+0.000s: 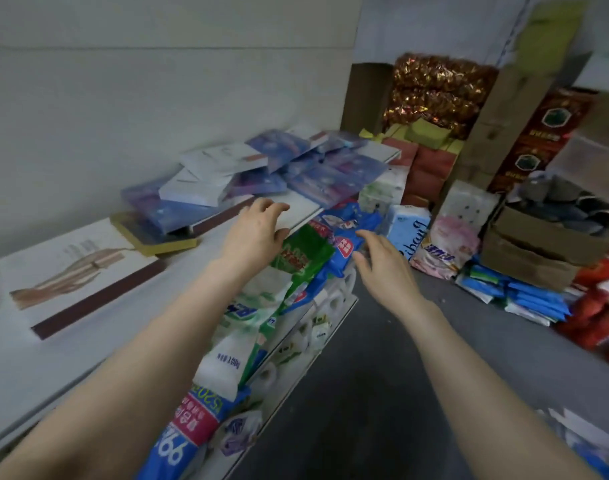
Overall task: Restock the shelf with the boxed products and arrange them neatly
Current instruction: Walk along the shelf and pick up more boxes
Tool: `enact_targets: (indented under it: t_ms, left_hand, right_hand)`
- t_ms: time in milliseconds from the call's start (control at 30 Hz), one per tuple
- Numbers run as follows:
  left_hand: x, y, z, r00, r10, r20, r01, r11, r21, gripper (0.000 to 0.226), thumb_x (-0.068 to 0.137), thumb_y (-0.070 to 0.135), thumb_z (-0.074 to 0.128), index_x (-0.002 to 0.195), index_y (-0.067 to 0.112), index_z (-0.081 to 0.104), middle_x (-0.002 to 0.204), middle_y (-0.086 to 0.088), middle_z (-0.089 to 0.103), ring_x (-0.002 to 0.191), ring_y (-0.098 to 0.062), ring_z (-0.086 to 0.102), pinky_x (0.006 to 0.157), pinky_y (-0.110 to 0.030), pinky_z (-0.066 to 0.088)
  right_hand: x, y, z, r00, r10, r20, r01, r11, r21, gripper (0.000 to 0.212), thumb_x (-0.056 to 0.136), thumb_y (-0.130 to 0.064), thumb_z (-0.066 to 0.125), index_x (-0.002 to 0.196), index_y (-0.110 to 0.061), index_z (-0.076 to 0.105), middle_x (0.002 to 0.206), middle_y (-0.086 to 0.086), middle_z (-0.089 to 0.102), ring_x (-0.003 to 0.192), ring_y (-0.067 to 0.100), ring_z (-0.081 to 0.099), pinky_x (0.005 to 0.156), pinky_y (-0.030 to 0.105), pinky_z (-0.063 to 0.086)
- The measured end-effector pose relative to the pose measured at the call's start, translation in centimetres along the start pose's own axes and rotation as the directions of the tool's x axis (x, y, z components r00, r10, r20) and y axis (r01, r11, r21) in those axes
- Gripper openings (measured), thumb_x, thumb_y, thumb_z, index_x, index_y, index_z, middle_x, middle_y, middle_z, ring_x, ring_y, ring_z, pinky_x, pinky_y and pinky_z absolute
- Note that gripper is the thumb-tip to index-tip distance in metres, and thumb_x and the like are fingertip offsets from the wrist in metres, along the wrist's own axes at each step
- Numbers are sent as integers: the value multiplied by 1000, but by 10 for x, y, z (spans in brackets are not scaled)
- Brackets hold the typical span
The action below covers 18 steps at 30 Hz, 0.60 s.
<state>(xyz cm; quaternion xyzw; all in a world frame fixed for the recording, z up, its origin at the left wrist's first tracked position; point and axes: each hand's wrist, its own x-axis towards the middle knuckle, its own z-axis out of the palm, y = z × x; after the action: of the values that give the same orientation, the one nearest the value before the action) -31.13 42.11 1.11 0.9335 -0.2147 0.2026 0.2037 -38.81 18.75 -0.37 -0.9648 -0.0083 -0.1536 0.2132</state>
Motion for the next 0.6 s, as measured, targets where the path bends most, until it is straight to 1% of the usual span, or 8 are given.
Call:
enact_targets:
  t_ms: [67,133,233,333,433,533,600]
  left_hand:
    - [33,-4,18,999,-48,24,47,998,49,47,87,26,64,132,16,54,128,-14,56,110,-38,56,87,-43,46]
    - [62,-4,37,996,-78,35,76,995,70,49,87,28,65,132,15,53,129,-15,56,111,-38,56,87,-43,47]
    - [102,9,67,992,-106,67,100,991,89,51,88,31,64,134,16,52,134,-13,54,114,-36,54,89,-43,49]
    - [135,28,99,981,-133,142,120,988,94,54,90,34,61,139,16,47,138,-12,49,118,-34,53,91,-40,46]
    - [165,41,129,973,-142,183,125,987,99,61,89,40,60,143,16,42,141,-13,47,125,-33,48,99,-40,42]
    - [192,46,156,969,-139,203,95,973,212,70,86,50,60,144,19,37,142,-10,44,129,-32,42,104,-41,37]
    - [205,47,170,956,-177,234,110,955,274,73,83,57,60,142,22,36,142,-5,43,128,-30,41,104,-44,36]
  right_hand:
    - [45,21,-1,999,-49,24,50,999,-8,44,102,-29,47,144,-18,40,135,8,52,122,25,51,91,34,39]
    - [86,44,-2,995,-85,57,86,996,-16,46,102,-29,46,146,-16,39,141,8,48,127,26,48,96,34,38]
    - [137,81,-8,991,-108,78,110,994,-25,48,102,-30,46,147,-15,38,142,11,47,128,29,48,98,38,40]
    - [180,117,-13,986,-119,121,122,992,-19,49,101,-30,46,147,-15,37,145,11,45,129,30,47,100,40,41]
    - [219,148,-16,983,-121,137,124,992,-14,51,101,-30,47,148,-14,36,146,11,44,133,30,44,104,42,40]
    - [252,174,-14,983,-112,147,115,993,-7,51,101,-29,47,148,-13,36,148,11,43,134,30,43,105,40,38]
    - [274,190,-11,985,-102,137,103,995,-4,50,101,-29,47,147,-13,38,147,11,44,132,30,44,103,40,38]
